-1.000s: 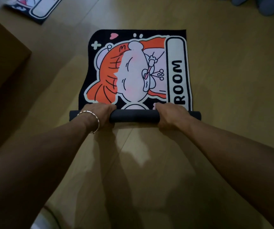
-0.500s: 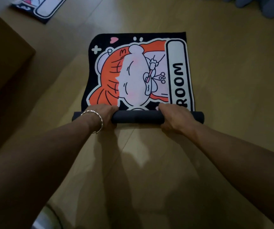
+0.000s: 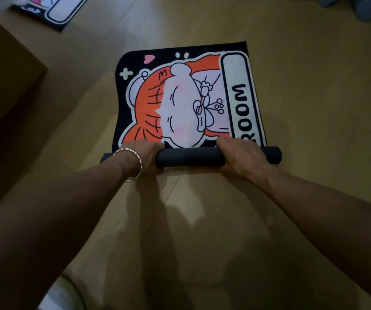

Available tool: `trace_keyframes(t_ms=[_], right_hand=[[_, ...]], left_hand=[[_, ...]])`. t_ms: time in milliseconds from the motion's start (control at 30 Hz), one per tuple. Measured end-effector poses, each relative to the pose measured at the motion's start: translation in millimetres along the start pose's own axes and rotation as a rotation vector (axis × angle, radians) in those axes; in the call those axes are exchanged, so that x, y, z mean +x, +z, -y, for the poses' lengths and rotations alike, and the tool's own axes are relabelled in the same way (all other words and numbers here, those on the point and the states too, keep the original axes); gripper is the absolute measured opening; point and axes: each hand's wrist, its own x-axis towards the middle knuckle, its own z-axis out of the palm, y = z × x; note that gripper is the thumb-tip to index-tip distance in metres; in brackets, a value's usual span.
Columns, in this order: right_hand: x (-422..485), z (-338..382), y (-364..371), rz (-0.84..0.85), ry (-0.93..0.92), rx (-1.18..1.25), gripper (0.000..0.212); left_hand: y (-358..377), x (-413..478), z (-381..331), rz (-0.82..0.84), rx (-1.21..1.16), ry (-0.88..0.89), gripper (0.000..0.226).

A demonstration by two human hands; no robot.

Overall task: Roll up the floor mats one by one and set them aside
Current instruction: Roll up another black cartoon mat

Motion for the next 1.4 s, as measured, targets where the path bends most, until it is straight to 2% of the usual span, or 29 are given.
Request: trace_keyframes(t_ms=[167, 233, 367, 500, 600, 767, 833, 933, 1033, 1200, 1267, 1400], right_hand=[[9, -2, -11, 0.231, 0.021, 0.094, 0.047], [9, -3, -10, 0.216, 0.018, 0.094, 0.047], [6, -4, -3, 0.076, -0.008, 0.037, 0.046], [8, -5, -2, 0.178, 0.017, 0.091, 0.049], [9, -4, -6, 0.217, 0.018, 0.085, 0.05], [0, -1, 0, -0.007, -0.044, -0.064, 0.052], [-2, -1, 2, -0.033, -0.051, -0.096, 0.05], [3, -3, -1, 0.069, -0.001, 0.004, 0.046], [6, -5, -6, 0.19, 0.014, 0.06, 0.051], [2, -4, 3, 0.002, -0.033, -0.052, 0.049], [4, -3, 4, -0.019, -0.006, -0.046, 0.047], [9, -6, -4, 0.185, 0.049, 0.08, 0.048]], left_hand=[[6, -3, 1, -0.136, 0.126, 0.057, 0.04], [5, -3, 0, -0.133, 0.129, 0.047, 0.036], [-2, -2, -5, -0.07, 0.075, 0.016, 0.031], [0, -5, -4, -0.15, 0.124, 0.06, 0.039], [3, -5, -5, -0.136, 0.144, 0.056, 0.04], [-3, -4, -9, -0.029, 0.076, 0.042, 0.034], [-4, -4, -11, -0.02, 0.075, 0.051, 0.035], [-3, -6, -13, -0.09, 0.108, 0.073, 0.039], [-1, -6, -13, -0.111, 0.141, 0.079, 0.04], [-1, -1, -11, -0.057, 0.091, 0.061, 0.034], [-2, 1, -11, -0.053, 0.082, 0.063, 0.035], [1, -1, -13, -0.145, 0.137, 0.096, 0.042]])
